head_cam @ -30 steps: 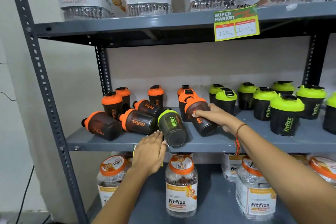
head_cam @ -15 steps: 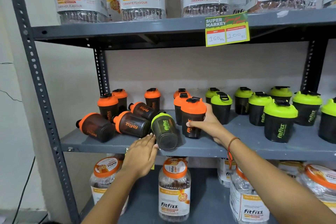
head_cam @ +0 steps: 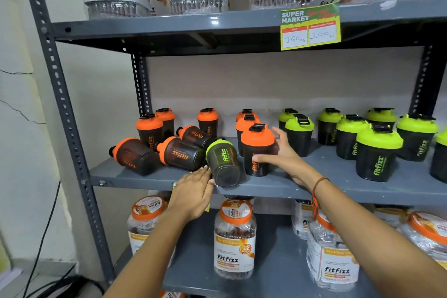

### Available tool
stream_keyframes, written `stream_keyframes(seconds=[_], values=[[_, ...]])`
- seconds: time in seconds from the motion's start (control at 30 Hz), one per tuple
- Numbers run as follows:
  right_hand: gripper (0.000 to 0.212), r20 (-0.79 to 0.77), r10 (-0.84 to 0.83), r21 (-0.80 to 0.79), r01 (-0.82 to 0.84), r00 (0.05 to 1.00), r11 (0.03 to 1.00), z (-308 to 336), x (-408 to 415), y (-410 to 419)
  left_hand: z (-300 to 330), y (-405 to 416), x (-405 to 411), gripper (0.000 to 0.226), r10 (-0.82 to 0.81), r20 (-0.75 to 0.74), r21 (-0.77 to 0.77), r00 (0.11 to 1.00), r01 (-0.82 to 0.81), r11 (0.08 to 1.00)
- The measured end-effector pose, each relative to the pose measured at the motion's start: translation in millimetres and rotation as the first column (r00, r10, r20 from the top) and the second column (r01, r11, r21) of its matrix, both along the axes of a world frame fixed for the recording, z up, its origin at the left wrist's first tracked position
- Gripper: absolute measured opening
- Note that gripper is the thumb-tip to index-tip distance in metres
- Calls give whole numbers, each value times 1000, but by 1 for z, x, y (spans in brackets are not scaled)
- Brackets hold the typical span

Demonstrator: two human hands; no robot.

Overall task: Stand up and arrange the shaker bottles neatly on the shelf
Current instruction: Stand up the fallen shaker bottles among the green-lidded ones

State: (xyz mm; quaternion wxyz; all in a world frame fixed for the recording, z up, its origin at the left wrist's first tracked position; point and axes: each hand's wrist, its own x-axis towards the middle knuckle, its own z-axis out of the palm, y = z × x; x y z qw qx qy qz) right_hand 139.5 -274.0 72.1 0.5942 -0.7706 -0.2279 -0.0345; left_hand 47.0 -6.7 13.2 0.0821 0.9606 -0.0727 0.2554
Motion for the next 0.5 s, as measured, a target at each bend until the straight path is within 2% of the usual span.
stream_keyframes(seconds=[0.07, 0.17, 0.23, 0.3, 0.37, 0.43, 0.5], values=[[113, 12, -52, 27, 51, 999, 998, 11, -14, -2, 1, 0, 0, 51, -5, -16, 7, 1000, 5, 1000], [93, 126, -268, 122, 254, 955, 960, 35, -38, 3, 2, 0, -1, 52, -11, -23, 12, 1000, 11, 1000], [75, 320, -440, 143, 417, 839, 898, 54, -52, 11, 3, 0, -3, 52, -20, -22, 16, 1000, 20, 1000], [55, 535, -503, 104, 538, 678, 837, 72, -62, 25, 4, 0, -4, 52, -28, -15, 22, 999, 28, 999], [40, 671, -431, 4, 578, 603, 816, 89, -73, 47, 4, 0, -4, 52, -33, -12, 22, 999, 33, 999], [39, 716, -298, -218, 608, 631, 763, 100, -80, 73, 5, 1, -5, 52, -44, -4, 19, 999, 44, 999], [51, 675, -151, -531, 617, 722, 581, 103, -81, 100, 4, 2, -5, 52, -54, 4, 24, 999, 54, 998]])
